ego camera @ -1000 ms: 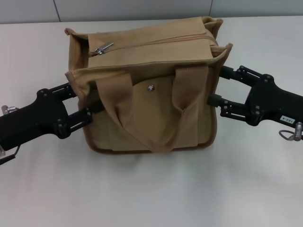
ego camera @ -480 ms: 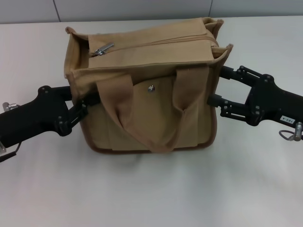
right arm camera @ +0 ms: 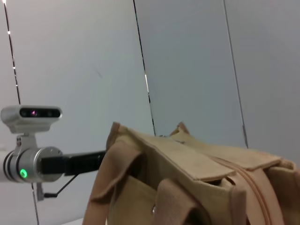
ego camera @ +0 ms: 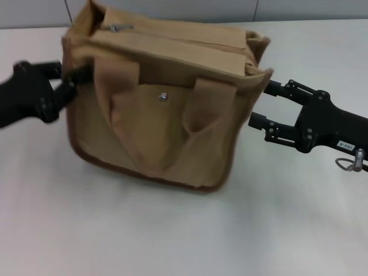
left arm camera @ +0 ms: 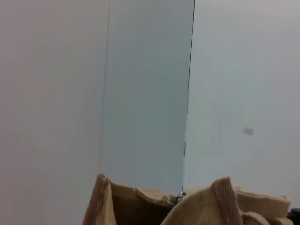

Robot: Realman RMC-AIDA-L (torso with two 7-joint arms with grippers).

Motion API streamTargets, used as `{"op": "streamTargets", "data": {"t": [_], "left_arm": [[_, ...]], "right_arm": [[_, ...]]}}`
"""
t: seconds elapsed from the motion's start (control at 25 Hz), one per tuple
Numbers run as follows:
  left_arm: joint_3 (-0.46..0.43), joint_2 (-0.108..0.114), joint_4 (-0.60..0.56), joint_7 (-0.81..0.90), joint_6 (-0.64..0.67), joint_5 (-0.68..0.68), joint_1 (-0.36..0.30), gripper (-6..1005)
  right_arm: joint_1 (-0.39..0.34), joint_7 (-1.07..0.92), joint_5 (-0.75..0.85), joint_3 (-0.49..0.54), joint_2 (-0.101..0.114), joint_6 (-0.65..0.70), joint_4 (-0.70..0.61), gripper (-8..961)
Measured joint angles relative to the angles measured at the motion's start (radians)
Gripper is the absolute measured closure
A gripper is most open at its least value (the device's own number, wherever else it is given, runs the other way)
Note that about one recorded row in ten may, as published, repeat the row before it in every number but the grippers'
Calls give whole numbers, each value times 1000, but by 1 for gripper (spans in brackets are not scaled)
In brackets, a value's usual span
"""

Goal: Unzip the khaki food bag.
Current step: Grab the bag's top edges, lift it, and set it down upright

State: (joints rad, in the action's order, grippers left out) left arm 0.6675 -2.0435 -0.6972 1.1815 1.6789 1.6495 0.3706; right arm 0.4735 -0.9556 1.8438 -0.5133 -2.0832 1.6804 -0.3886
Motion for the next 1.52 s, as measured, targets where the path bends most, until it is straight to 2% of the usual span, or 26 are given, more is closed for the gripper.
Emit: {"op": "streamTargets", "data": {"t": [0.12, 0.28, 0.32, 0.4, 0.6, 0.68, 0.72, 0.76, 0.88, 1.08, 1.32, 1.52], "left_arm": [[0, 15, -22, 26, -1, -1, 29, 906], [-8, 16, -40, 27, -1, -10, 42, 907], [-33, 18, -90, 34, 2, -41, 62, 908], [-39, 19, -115, 38, 10, -58, 72, 908], [-31, 29, -191, 40, 81, -103, 106, 910], [-23, 24, -189, 34, 89, -95, 112, 916], [-16, 12, -184, 14, 85, -79, 109, 919], [-16, 12, -184, 14, 85, -79, 109, 922], [-14, -7, -184, -22, 80, -74, 95, 928], [1, -16, -174, -31, 109, -73, 91, 929], [126, -27, -86, -113, 100, -80, 91, 931], [130, -27, -46, -117, 82, -81, 98, 931]], "right_arm": [[1, 0, 0, 1, 0, 3, 1, 145], [1, 1, 0, 1, 0, 3, 2, 145], [1, 1, -8, 2, -1, 3, 6, 145], [1, 1, -18, 2, -1, 3, 12, 145], [-5, 1, -145, 3, 1, 4, 49, 145], [-10, 2, -177, 3, 0, 2, 53, 145], [-12, 2, -186, 2, 0, -1, 59, 145], [-12, 2, -186, 2, 0, -3, 63, 145], [-12, 2, -187, 3, 0, -5, 69, 145], [-12, 28, -225, 6, -1, 1, 98, 145], [-11, 278, -277, 6, -4, 6, 194, 146], [-19, 335, -299, 16, -3, 0, 230, 146]]}}
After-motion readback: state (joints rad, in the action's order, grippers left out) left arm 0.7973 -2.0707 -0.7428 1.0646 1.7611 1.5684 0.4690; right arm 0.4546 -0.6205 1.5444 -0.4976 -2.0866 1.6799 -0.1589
